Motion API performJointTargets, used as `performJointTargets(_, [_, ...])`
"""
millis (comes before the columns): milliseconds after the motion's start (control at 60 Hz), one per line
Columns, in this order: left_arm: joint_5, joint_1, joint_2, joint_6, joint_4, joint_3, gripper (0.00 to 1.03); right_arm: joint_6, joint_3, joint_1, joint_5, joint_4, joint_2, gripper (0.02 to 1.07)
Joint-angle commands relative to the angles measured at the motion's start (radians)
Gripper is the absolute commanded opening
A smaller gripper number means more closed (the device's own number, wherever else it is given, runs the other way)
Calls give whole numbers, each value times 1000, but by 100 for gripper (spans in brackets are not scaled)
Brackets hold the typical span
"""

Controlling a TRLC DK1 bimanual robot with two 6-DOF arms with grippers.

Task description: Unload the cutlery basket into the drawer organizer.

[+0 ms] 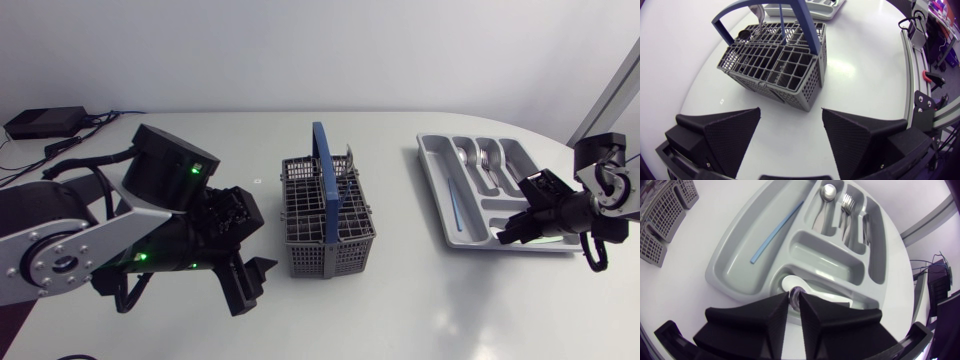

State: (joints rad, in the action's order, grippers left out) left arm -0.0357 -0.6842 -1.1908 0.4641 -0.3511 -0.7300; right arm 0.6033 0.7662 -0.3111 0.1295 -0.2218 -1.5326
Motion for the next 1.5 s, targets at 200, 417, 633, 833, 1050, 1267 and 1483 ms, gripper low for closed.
performJointTargets(200, [10, -9, 7, -24, -15, 27, 98, -36, -16, 40, 21, -74, 120, 63])
performJointTargets(417, [10, -23, 3, -35, -14, 41, 98, -115, 2, 153, 160, -218, 319, 63])
performJointTargets(633, [10, -32, 7, -44, -15, 40, 98, -258, 36, 359, 306, -252, 408, 63])
performJointTargets(833, [11, -37, 13, -50, -15, 43, 98, -343, 28, 567, 321, -91, 413, 63])
performJointTargets(1050, [13, -32, 23, -44, -15, 53, 98, -361, 28, 682, 320, 61, 310, 63])
performJointTargets(1267, [13, -25, 26, -42, -14, 60, 98, -333, 15, 742, 314, 176, 223, 55])
performJointTargets(1483, [13, -5, 39, -35, -12, 72, 98, -321, 45, 774, 279, 208, 135, 46])
